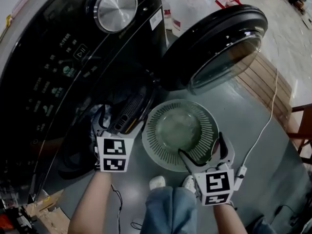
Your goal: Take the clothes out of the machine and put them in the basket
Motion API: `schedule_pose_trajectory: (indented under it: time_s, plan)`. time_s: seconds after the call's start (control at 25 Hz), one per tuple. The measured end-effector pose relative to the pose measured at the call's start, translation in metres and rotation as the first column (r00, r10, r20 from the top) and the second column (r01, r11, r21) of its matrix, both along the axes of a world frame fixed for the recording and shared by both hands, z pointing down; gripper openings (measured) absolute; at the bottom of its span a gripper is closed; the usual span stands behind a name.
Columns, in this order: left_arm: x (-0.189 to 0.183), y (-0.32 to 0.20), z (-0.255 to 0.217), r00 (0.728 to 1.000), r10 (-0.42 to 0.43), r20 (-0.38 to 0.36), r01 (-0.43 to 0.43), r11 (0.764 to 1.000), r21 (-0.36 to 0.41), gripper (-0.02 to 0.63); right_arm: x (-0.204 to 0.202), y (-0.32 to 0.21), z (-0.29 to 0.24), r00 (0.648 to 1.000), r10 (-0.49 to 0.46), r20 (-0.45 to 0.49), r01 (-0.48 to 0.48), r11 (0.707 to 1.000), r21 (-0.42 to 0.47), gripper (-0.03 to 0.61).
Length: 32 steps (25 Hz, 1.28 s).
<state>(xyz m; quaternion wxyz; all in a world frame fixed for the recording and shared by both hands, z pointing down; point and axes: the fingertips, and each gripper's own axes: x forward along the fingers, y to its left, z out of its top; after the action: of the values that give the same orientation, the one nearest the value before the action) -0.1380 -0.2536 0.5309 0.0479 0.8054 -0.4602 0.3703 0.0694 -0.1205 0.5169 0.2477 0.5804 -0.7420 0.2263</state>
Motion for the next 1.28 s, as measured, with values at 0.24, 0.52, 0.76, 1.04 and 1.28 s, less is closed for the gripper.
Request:
schedule_pose_trajectory:
  time_s: [0.24,0.52,0.76,1.04,1.28]
  plan:
    - [-0.029,-0.059,0.033,0.990,-0.085,0.113,0.081,0.996,0.043,0.566,-0.005,-0.018,0.032,0.998,0.058,0.021,-0.057,0.998,-0.022,0.569]
    - [-0.052,-0.110,0.050,0.959,-0.151,0.241,0.124,0.984,0.124,0.566,-0.028,-0.040,0.044,0.996,0.058,0.062,-0.058,0.998,-0.009,0.569]
    - [-0.046,-0.129,0.078,0.916,-0.063,0.396,0.028,0.995,0.093,0.568,-0.045,-0.052,0.060,0.997,0.048,0.057,-0.048,0.999,-0.008,0.568]
    - [-0.049,-0.150,0.108,0.858,-0.003,0.513,-0.011,1.000,0.024,0.566,-0.057,-0.065,0.088,1.000,0.013,-0.020,-0.014,0.999,-0.030,0.568]
    - [-0.056,-0.151,0.139,0.817,0.089,0.570,-0.003,0.989,-0.149,0.499,-0.067,-0.071,0.120,0.997,-0.029,-0.077,0.018,0.990,-0.139,0.565]
